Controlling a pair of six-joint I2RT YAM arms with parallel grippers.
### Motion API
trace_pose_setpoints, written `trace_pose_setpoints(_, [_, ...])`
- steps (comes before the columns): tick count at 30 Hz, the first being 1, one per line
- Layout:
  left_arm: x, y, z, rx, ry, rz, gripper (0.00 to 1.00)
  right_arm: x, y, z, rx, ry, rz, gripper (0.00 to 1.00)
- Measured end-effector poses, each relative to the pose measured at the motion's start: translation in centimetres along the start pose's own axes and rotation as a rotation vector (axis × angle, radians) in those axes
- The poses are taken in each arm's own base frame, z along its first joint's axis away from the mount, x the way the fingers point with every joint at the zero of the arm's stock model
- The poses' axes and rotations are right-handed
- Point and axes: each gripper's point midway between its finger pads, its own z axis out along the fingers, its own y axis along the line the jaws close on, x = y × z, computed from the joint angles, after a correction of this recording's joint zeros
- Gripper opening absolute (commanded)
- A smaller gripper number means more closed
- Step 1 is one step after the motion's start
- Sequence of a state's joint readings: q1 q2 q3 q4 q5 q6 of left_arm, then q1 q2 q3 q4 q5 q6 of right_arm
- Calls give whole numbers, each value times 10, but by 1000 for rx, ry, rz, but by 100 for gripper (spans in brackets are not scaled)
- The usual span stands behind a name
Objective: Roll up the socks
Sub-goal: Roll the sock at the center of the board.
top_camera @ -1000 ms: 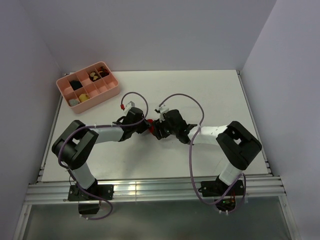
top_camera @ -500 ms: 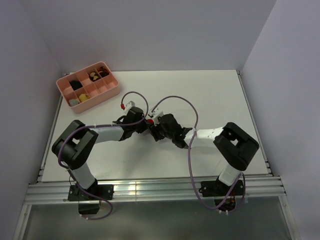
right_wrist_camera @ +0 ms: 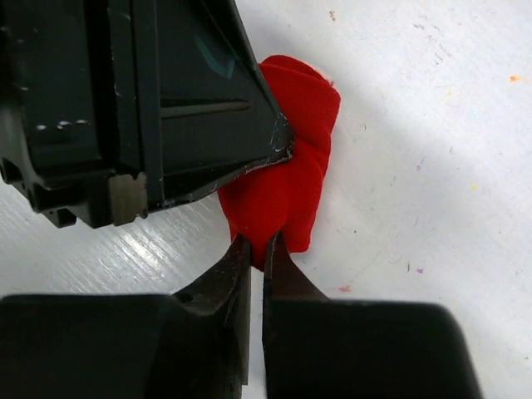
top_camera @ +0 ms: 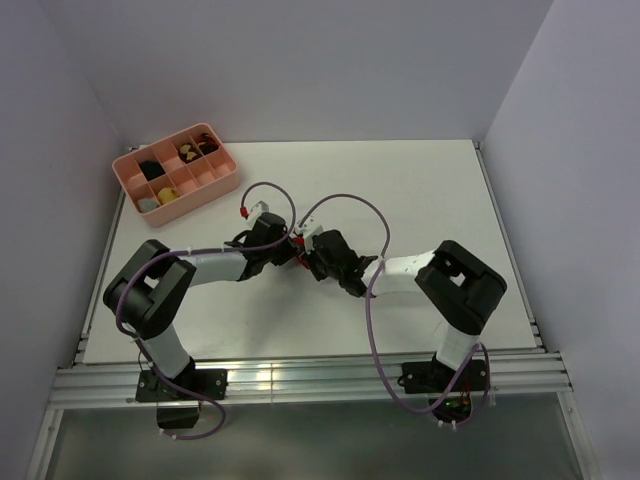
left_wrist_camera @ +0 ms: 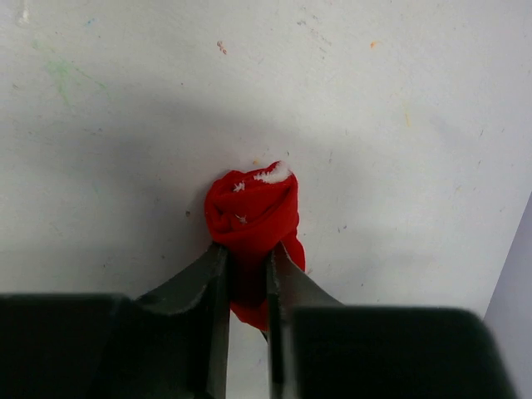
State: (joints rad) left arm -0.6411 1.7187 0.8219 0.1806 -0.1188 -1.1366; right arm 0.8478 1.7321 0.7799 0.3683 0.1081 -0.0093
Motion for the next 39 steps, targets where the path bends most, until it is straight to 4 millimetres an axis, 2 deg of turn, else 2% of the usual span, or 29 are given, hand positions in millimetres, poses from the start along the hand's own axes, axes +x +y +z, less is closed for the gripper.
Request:
trace_pose_setpoints(1, [-1,0,0,-1,-3,1,31,0,-1,1,0,1,10,0])
trace_pose_setpoints(3, [-2,2,0,-7,-10,11,43,-1,-1,2,-12,1,35,0])
trace_pose_setpoints(4, [-3,2,-1,-10,-13,15,55,-1,-1,2,-16,3,49,0])
trace_pose_setpoints(7, [-5,4,-6,-20,-19,24,69,-4,-2,6,-53,8,105,0])
trace_pose_setpoints(8, [-5,4,-8,-22,-22,24,70,-6,-3,8,-70,11,130,0])
trace_pose_setpoints(14, [-10,7,-18,-21,-53,18,73,-10,-6,14,-204,35,297,0])
trace_pose_setpoints(20, [-10,13,-19,-32,-61,10,69,-10,-7,15,-331,68,458,0])
trace_pose_setpoints(28, [-6,15,-7,-30,-62,-14,65,-7,1,15,-438,107,578,0])
trace_pose_setpoints(39, [-10,5,4,-13,-71,-37,62,-4,0,16,-541,129,735,0])
